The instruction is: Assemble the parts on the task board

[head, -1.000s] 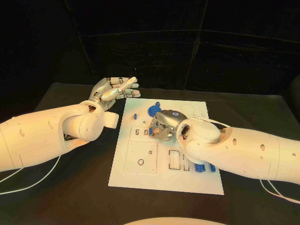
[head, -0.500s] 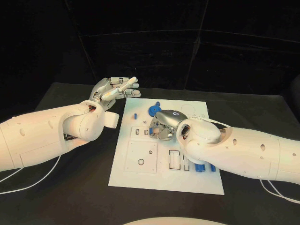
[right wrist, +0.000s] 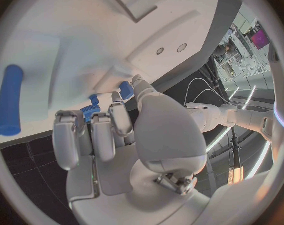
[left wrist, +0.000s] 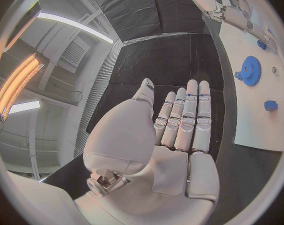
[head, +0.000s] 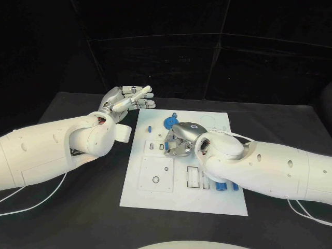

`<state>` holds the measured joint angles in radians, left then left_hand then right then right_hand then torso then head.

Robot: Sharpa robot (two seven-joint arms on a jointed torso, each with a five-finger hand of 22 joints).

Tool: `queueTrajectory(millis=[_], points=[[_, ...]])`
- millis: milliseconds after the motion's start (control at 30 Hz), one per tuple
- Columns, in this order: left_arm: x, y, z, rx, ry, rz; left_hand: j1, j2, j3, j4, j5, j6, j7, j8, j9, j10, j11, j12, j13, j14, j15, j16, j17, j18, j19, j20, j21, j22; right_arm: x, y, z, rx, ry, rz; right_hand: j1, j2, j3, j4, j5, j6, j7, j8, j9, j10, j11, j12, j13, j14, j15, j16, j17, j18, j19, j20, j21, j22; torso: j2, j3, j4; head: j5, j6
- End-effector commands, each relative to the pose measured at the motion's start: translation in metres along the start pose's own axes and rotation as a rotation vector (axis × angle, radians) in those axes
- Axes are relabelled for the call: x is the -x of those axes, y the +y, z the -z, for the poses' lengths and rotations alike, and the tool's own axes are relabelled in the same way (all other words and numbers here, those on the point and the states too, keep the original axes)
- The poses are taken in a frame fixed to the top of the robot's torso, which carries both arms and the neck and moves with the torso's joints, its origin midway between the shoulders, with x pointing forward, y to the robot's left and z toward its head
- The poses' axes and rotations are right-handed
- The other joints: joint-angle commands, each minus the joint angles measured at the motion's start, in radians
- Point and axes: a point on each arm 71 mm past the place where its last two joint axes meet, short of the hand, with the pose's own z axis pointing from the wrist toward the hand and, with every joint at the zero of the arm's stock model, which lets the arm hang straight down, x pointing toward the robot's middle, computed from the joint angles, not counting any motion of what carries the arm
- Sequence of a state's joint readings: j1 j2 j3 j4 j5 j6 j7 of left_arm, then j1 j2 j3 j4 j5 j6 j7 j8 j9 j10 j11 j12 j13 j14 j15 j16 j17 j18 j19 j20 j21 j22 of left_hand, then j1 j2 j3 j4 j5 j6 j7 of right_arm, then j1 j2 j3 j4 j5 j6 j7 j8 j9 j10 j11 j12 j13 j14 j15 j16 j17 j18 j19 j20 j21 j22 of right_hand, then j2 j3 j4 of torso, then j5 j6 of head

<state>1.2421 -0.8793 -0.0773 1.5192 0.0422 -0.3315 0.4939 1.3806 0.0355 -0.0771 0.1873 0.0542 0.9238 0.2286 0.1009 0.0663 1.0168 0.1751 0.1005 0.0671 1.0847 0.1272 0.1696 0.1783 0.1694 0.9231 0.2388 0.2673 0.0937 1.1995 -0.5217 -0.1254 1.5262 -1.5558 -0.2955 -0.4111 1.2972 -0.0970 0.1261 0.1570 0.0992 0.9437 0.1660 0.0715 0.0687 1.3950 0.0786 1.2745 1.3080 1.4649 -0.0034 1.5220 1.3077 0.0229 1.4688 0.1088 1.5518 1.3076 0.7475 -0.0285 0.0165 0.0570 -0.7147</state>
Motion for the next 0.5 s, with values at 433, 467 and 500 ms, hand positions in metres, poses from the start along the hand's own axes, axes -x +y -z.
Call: queueTrajectory(millis=[433, 467, 500], points=[[0.0, -0.001, -0.001, -0.001, 0.013, -0.001, 0.001, 0.012, -0.003, -0.008, -0.001, 0.009, -0.004, -0.002, 0.0, 0.009, 0.0, -0.004, 0.001, 0.002, 0.003, -0.005, 0.004, 0.015, 0.009, 0.003, -0.005, -0.002, 0.007, -0.005, 0.013, 0.046, -0.082, -0.029, 0.013, -0.015, -0.063, 0.028, -0.008, -0.054, 0.01, -0.004, 0.0, -0.04, 0.01, -0.041, -0.025, 0.079, 0.017, -0.011, 0.144, -0.007, 0.05, 0.015, -0.011, 0.2, -0.001, 0.0005, -0.0007, -0.001, 0.001], [0.0, -0.001, -0.001, 0.001, 0.014, -0.005, 0.002, 0.014, -0.004, -0.01, -0.001, 0.014, -0.009, -0.001, 0.001, 0.015, -0.004, -0.004, 0.001, 0.012, -0.001, -0.002, 0.007, 0.016, 0.016, 0.0, -0.002, -0.002, 0.008, -0.006, 0.015, 0.067, -0.081, -0.036, 0.019, -0.021, -0.079, 0.044, -0.015, -0.076, 0.016, -0.006, -0.003, -0.052, 0.014, -0.055, -0.038, 0.075, 0.021, -0.018, 0.131, -0.003, 0.038, 0.018, -0.019, 0.185, -0.001, 0.0009, -0.0008, 0.0, 0.001], [0.001, 0.0, -0.001, 0.003, 0.016, -0.011, 0.003, 0.016, -0.006, -0.012, -0.001, 0.019, -0.014, -0.001, 0.001, 0.021, -0.009, -0.005, 0.001, 0.034, -0.008, 0.006, 0.014, 0.016, 0.033, -0.006, 0.005, 0.001, 0.008, -0.008, 0.018, 0.093, -0.08, -0.045, 0.03, -0.026, -0.094, 0.06, -0.017, -0.107, 0.022, -0.006, -0.005, -0.059, 0.019, -0.063, -0.047, 0.073, 0.025, -0.022, 0.127, -0.001, 0.03, 0.021, -0.024, 0.176, -0.001, 0.0009, -0.001, 0.001, 0.001]])
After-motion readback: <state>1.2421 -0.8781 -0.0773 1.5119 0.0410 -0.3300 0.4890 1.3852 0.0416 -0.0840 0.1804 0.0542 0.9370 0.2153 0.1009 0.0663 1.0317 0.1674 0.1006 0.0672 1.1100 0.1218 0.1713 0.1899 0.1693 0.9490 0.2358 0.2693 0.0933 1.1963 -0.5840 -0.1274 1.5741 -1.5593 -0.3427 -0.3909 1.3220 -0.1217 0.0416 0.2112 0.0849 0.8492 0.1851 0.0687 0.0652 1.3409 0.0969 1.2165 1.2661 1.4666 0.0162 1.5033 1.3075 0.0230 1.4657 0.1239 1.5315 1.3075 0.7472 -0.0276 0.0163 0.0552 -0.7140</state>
